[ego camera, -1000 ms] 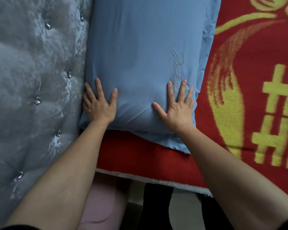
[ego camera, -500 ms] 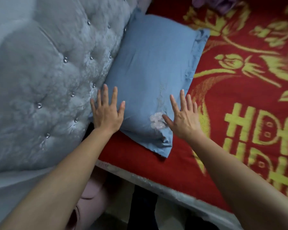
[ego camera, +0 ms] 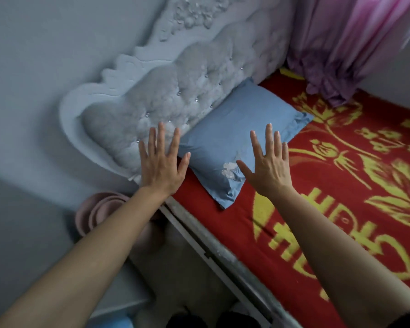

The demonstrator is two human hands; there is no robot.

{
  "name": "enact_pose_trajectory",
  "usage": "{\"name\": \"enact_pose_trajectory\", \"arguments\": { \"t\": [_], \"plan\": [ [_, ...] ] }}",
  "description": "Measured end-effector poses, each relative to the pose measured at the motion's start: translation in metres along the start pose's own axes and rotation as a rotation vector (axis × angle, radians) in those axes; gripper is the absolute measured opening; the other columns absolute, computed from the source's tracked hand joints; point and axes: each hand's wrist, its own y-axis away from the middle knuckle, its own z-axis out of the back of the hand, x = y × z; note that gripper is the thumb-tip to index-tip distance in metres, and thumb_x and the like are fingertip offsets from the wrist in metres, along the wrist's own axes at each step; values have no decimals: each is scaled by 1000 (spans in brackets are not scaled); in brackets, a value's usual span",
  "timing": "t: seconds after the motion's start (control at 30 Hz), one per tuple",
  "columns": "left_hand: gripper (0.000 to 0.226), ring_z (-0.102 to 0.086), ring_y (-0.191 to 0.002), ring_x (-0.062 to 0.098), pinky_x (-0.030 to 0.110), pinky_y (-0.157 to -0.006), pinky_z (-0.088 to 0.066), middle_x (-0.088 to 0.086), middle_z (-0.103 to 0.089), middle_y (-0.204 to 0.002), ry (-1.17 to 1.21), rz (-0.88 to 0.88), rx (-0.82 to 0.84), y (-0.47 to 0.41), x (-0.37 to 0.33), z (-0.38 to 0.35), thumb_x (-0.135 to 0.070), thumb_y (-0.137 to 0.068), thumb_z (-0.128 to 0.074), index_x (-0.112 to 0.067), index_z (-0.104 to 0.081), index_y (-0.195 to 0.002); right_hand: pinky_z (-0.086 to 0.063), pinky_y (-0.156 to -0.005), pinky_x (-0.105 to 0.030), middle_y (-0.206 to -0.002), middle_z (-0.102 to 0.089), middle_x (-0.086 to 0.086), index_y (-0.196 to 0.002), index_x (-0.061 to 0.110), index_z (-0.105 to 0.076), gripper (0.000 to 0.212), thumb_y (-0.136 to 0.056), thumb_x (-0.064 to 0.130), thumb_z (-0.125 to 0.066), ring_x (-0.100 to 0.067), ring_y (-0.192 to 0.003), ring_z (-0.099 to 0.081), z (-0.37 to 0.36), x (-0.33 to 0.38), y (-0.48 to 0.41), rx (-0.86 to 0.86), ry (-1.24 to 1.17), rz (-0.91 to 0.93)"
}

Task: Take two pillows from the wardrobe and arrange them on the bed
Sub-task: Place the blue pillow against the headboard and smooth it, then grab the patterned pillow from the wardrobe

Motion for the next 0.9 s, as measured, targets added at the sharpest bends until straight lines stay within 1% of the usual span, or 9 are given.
{"name": "enact_pose_trajectory", "arguments": {
  "t": [0.1,0.23,0.37,0.53,0.67,0.77,0.8,0.9],
  "plan": [
    [65,-16,-147,38,63,-113,-20,17,-13,-162,8,36,-17,32,4,35,-55,-98,-32,-21,-24,-154,-14,-119,-59,-165,3,-15,-157,27,-8,84,-92,67,-42,-41,-150,-8,16,28,21,-50,-38,71],
    [66,-14,-148,39,64,-113,-21,18,-12,-162,20,57,-36,95,10,71,-55,-99,-30,-20,-20,-155,-12,-120,-57,-165,3,-15,-157,27,-7,84,-92,66,-42,-39,-151,-6,32,64,70,-68,-81,99],
    [67,-12,-149,37,64,-113,-19,17,-9,-163,23,77,-89,187,31,116,-55,-98,-29,-21,-16,-155,-15,-120,-58,-165,0,-17,-157,24,-9,81,-94,65,-38,-40,-151,-9,48,112,139,-85,-102,180],
    [66,-16,-148,34,61,-115,-17,17,-15,-162,-36,114,-127,336,79,179,-54,-98,-30,-23,-20,-155,-19,-119,-58,-163,-8,-20,-156,21,-15,76,-95,60,-39,-40,-149,-16,61,199,255,-84,-152,278],
    [66,-15,-148,35,62,-115,-17,17,-14,-162,-106,249,-104,475,135,226,-52,-97,-36,-23,-19,-154,-28,-115,-56,-159,-23,-24,-154,16,-28,74,-93,51,-50,-42,-143,-30,68,285,362,-60,-168,505],
    [68,-16,-147,38,65,-112,-20,18,-13,-162,-200,416,-27,568,184,254,-54,-96,-34,-22,-21,-154,-29,-114,-57,-158,-27,-26,-153,14,-32,75,-90,48,-55,-43,-144,-30,68,350,418,-3,-157,695],
    [69,-15,-147,39,66,-112,-20,19,-12,-162,-217,474,5,593,198,263,-55,-95,-33,-21,-21,-154,-27,-114,-57,-158,-25,-26,-153,14,-31,75,-91,49,-53,-43,-145,-27,68,370,433,22,-154,738],
    [72,-10,-148,40,69,-111,-20,20,-4,-162,-240,637,73,654,236,282,-56,-97,-32,-19,-15,-155,-21,-118,-55,-163,-13,-22,-157,19,-18,76,-94,53,-42,-38,-150,-16,64,424,468,111,-136,805]
  ]
}}
